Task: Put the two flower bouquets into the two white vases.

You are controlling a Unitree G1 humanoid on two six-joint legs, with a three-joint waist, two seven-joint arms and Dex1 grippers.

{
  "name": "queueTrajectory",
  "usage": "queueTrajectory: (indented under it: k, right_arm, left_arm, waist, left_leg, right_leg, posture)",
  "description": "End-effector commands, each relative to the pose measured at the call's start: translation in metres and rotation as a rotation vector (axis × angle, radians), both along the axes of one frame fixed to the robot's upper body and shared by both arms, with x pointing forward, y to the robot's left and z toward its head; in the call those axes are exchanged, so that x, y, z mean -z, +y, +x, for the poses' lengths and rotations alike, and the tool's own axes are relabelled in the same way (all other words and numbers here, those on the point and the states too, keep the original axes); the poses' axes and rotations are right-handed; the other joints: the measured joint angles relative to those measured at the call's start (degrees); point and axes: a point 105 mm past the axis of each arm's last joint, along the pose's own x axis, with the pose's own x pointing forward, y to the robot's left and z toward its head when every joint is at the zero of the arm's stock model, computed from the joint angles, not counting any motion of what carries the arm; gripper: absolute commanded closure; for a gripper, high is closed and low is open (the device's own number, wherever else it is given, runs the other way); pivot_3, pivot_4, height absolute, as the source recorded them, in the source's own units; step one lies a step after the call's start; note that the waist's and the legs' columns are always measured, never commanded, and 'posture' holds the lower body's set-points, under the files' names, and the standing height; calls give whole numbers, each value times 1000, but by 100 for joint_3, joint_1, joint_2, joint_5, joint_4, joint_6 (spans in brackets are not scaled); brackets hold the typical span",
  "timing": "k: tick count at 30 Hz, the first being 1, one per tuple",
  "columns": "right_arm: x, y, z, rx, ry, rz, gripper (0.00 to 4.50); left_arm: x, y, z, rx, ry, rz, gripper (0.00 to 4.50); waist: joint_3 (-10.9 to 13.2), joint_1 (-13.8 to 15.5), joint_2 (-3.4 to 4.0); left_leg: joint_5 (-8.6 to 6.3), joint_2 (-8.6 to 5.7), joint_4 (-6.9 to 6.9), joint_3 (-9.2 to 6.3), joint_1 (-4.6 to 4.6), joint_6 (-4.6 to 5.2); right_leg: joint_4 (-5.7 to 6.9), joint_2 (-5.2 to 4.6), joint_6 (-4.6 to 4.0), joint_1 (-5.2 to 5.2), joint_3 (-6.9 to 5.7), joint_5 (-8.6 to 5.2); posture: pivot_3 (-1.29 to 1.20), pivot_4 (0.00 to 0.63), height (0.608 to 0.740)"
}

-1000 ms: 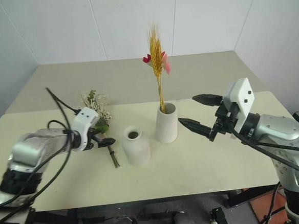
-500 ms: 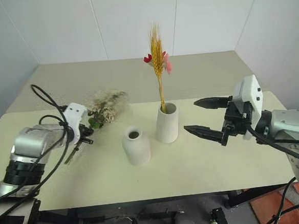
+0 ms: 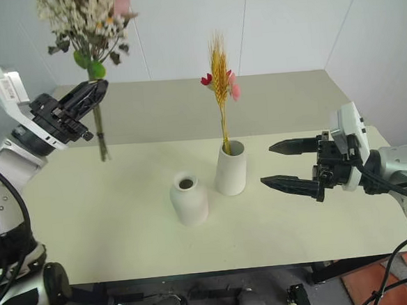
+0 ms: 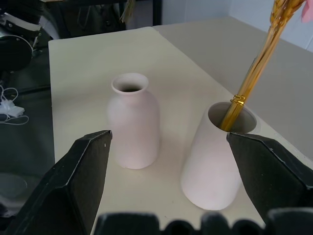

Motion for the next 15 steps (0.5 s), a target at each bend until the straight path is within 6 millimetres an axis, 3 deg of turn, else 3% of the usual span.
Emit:
queueTrajectory:
  k: [1, 7, 15]
  right_arm:
    - [-10, -2, -5, -22, -21, -3, 0]
    - [-9, -3, -8, -14, -25, -16, 0]
    - [-10, -6, -11, 14, -38, -17, 0]
  left_arm:
    - [-16, -24, -21, 194, -65, -90, 4424]
    - [-3, -63, -17, 354, -4, -159, 4424]
    - [31, -84, 4, 404, 66, -90, 4424]
  waist:
    - [0, -14, 0]
    - [1, -17, -2]
    - [1, -29, -2]
  left_leg:
    - [0, 1, 6, 0, 6, 0]
    - [-1, -2, 8, 0, 54, 0]
    - [-1, -4, 6, -1, 55, 0]
  right_leg:
    - [0, 0, 3, 10, 0, 1]
    - [-11, 0, 8, 65, 1, -1]
    - [-11, 3, 7, 62, 6, -1]
  posture:
    - [0, 150, 740]
    - [0, 150, 740]
    - [0, 150, 740]
